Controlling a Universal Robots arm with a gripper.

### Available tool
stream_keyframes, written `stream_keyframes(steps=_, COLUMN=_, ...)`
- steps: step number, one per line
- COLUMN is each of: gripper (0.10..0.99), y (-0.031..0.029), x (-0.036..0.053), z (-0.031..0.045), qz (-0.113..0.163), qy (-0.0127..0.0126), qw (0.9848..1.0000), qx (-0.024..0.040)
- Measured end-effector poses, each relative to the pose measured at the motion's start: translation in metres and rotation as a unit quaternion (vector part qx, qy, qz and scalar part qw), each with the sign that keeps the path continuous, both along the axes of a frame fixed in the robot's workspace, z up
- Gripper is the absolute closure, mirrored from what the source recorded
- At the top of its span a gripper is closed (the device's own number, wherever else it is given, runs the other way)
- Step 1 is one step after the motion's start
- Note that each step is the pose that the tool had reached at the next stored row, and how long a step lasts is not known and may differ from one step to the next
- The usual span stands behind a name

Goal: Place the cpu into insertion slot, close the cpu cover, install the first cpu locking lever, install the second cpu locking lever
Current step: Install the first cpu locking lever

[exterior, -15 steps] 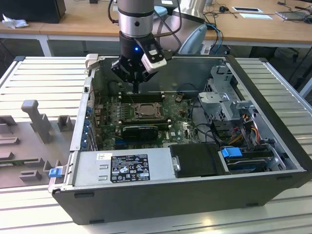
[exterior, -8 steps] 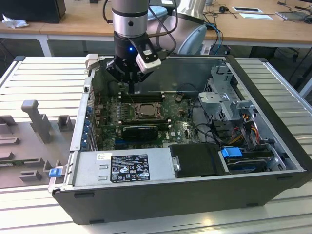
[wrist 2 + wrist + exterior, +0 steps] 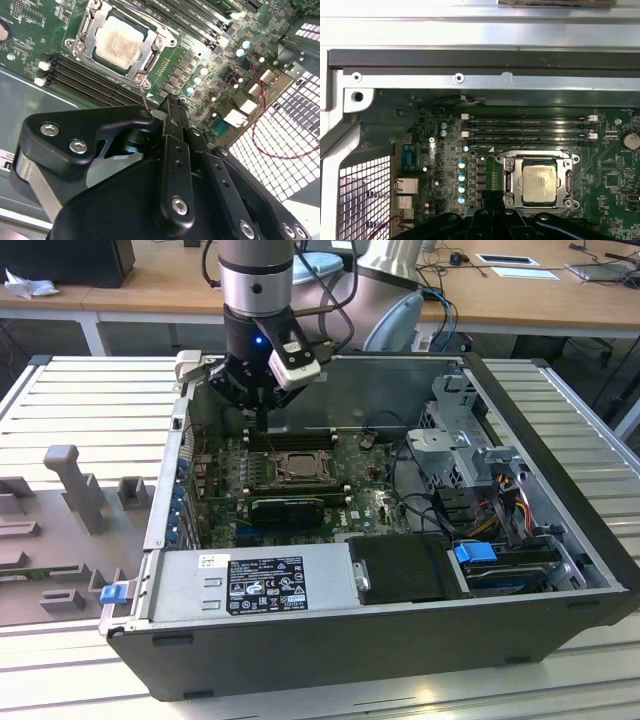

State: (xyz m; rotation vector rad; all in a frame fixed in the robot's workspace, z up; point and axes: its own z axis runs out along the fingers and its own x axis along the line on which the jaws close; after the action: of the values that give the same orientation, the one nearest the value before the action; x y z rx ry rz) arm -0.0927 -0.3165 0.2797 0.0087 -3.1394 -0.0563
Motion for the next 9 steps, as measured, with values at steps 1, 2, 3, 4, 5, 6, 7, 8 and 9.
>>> stream_keyframes(steps=1, gripper=0.980, y=0.0000, x=-0.0010, z=0.0000, qz=0.000, qy=0.0000, qw=1.0000, qx=0.0000)
stream_keyframes(steps=2, gripper=0.980, y=0.0000, x=-0.0018, z=0.0000, qz=0.000, qy=0.0000, qw=1.0000, qx=0.0000)
stream_keyframes(steps=3, gripper=0.980, y=0.0000, x=-0.0025, z=0.0000, qz=0.000, qy=0.0000, qw=1.0000, qx=0.0000)
stream_keyframes(steps=4, gripper=0.980, y=0.0000, x=-0.0030, z=0.0000, qz=0.000, qy=0.0000, qw=1.0000, qx=0.0000)
stream_keyframes(steps=5, gripper=0.980, y=0.0000, x=-0.0038, z=0.0000, qz=0.000, qy=0.0000, qw=1.0000, qx=0.0000)
stream_keyframes(steps=6, gripper=0.980, y=0.0000, x=-0.0044, z=0.0000, qz=0.000, qy=0.0000, qw=1.0000, qx=0.0000)
stream_keyframes(steps=7, gripper=0.980, y=0.0000, x=-0.0052, z=0.0000, qz=0.000, qy=0.0000, qw=1.0000, qx=0.0000)
stream_keyframes(steps=8, gripper=0.980, y=0.0000, x=-0.0056, z=0.0000, qz=0.000, qy=0.0000, qw=1.0000, qx=0.0000)
stream_keyframes(steps=9, gripper=0.980, y=0.0000, x=-0.0060, z=0.0000, qz=0.000, qy=0.0000, qw=1.0000, qx=0.0000)
